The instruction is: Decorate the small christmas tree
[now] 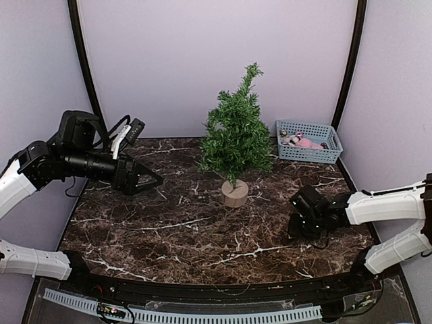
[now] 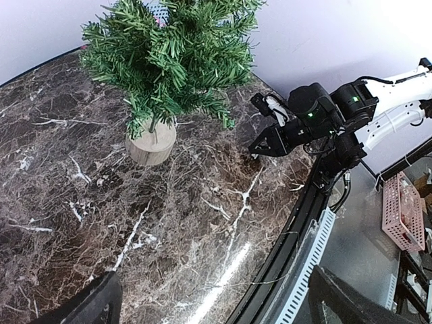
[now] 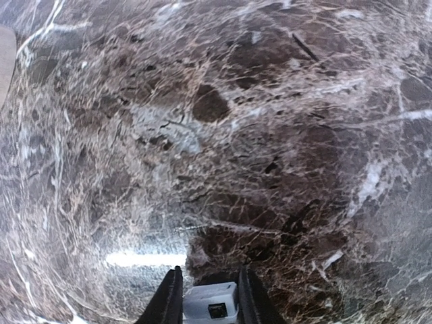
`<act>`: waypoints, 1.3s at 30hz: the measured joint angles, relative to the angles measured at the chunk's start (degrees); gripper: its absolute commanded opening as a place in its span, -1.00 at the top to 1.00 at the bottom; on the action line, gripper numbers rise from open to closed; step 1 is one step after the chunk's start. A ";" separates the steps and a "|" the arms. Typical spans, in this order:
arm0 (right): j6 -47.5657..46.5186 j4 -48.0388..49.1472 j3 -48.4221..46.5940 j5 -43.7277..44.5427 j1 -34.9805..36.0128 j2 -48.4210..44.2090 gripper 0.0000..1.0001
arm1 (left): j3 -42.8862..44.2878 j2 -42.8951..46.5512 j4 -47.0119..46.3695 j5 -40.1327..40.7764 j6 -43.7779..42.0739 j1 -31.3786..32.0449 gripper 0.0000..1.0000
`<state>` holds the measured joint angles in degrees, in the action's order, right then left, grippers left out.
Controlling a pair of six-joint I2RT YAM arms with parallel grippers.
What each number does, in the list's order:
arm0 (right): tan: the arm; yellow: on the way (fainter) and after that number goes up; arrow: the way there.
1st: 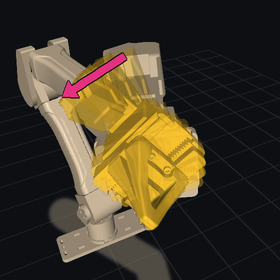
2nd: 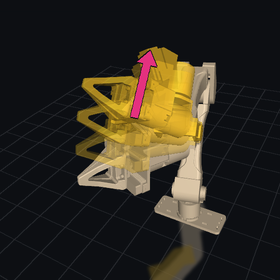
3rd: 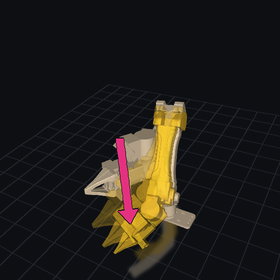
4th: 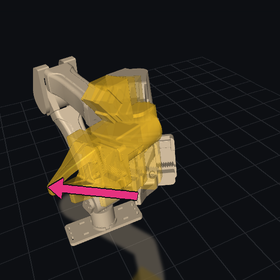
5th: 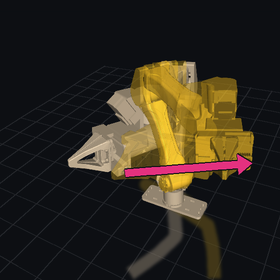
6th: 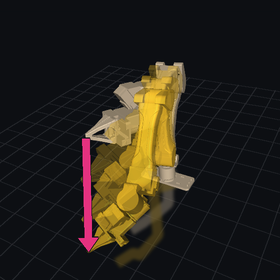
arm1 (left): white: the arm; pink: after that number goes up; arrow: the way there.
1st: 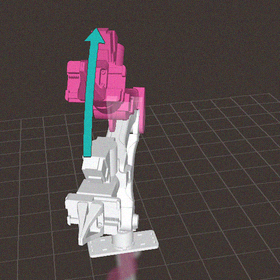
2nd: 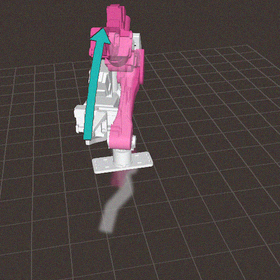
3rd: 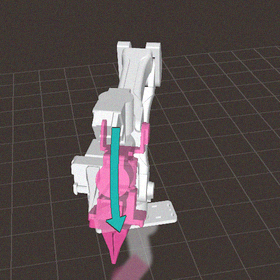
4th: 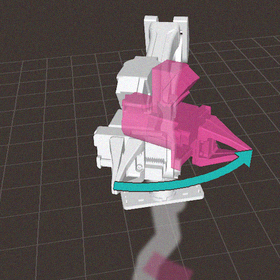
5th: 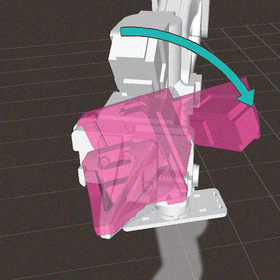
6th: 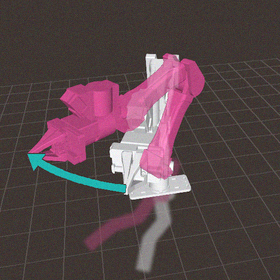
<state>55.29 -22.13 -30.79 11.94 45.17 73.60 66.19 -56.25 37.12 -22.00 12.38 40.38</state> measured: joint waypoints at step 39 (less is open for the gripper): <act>-15.21 -2.01 -17.73 -24.20 0.44 -25.35 0.67 | -7.08 -15.67 -28.79 17.35 -7.72 19.23 -0.95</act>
<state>40.07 -24.14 -48.51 -12.25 45.60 48.25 59.11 -71.92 8.34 -4.64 4.67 59.61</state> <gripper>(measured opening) 0.237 0.971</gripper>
